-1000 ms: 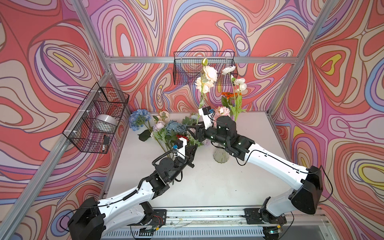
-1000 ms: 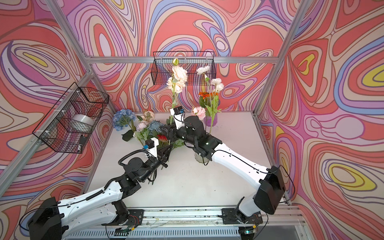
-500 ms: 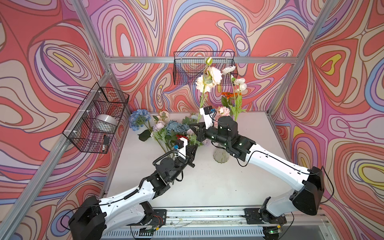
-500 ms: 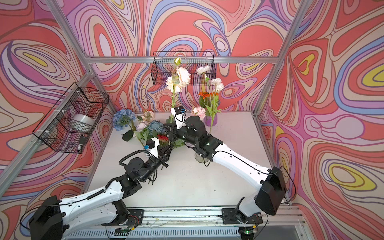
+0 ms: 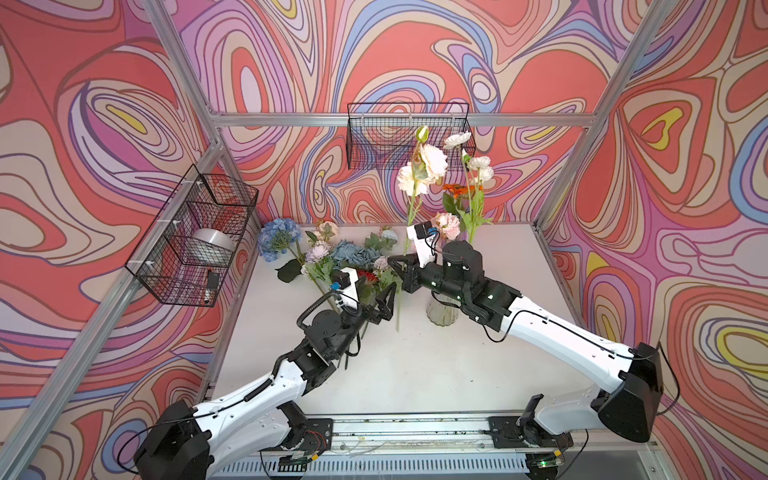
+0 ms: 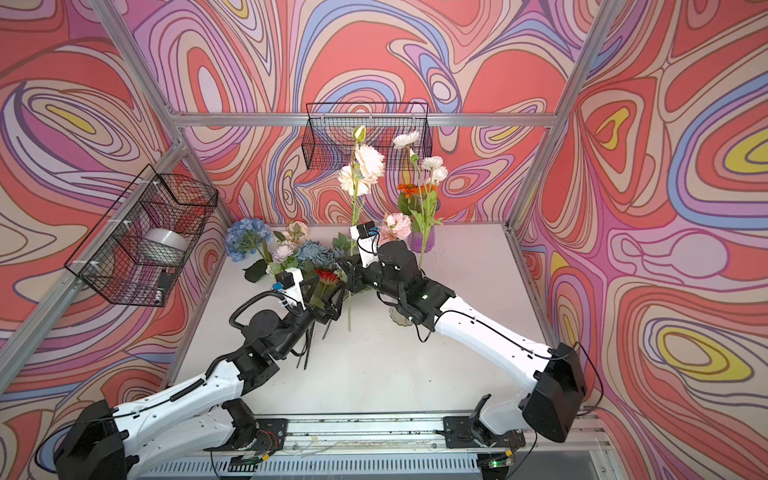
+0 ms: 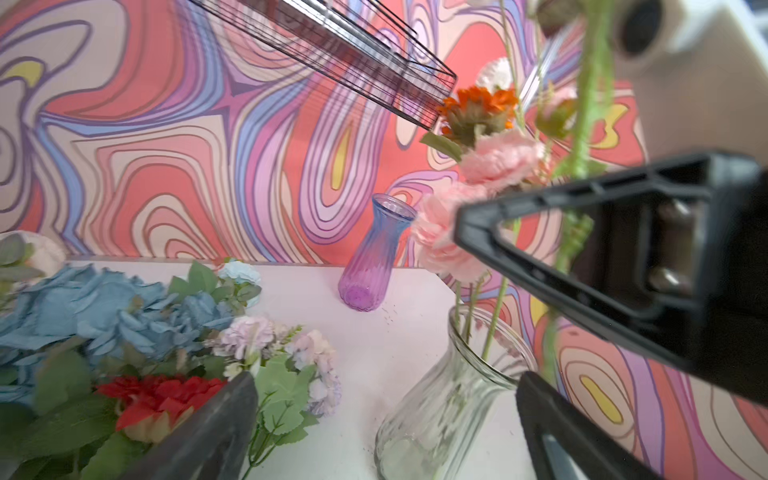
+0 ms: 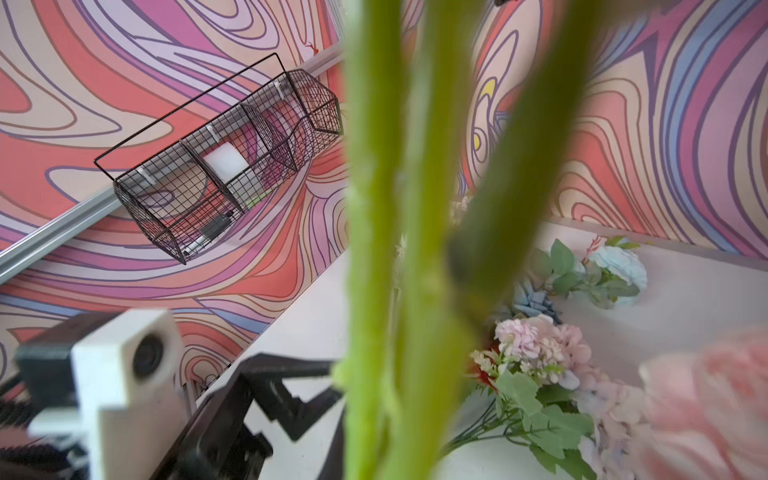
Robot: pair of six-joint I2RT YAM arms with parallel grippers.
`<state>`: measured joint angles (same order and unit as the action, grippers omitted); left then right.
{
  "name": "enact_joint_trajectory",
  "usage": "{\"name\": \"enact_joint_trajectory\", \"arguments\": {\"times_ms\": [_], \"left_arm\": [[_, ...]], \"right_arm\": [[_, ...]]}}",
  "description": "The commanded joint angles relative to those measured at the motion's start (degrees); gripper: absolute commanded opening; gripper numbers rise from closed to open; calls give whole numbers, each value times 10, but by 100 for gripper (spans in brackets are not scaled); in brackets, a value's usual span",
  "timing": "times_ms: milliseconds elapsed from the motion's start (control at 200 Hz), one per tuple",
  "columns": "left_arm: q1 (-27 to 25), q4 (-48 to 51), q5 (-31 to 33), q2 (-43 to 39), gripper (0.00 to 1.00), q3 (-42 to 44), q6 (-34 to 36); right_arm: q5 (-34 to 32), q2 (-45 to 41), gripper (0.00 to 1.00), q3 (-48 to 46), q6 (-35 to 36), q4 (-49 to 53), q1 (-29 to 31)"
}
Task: Arrange the flowers into the vase
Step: 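Raise the cream rose with the right gripper while the left gripper draws back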
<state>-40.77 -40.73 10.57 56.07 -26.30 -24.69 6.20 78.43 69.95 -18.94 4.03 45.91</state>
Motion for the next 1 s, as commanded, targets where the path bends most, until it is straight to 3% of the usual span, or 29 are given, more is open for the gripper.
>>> {"name": "enact_joint_trajectory", "arguments": {"times_ms": [0, 120, 526, 726, 992], "left_arm": [[37, 6, 15, -3, 100, 17, -69], [44, 6, 15, 24, 100, 14, -82], [44, -20, -74, 155, 100, -22, -124], [44, -37, -107, 185, 100, -25, -138], [44, -24, -116, 178, 100, -24, -132]], "right_arm": [[-37, -53, 0, -24, 19, 44, 3], [-94, -96, 0, -36, 38, 86, 2], [-299, -177, 0, -12, 127, 176, 2], [-377, -188, 0, -12, 198, 105, 2], [-383, -145, 0, -5, 304, -37, -8]]}}
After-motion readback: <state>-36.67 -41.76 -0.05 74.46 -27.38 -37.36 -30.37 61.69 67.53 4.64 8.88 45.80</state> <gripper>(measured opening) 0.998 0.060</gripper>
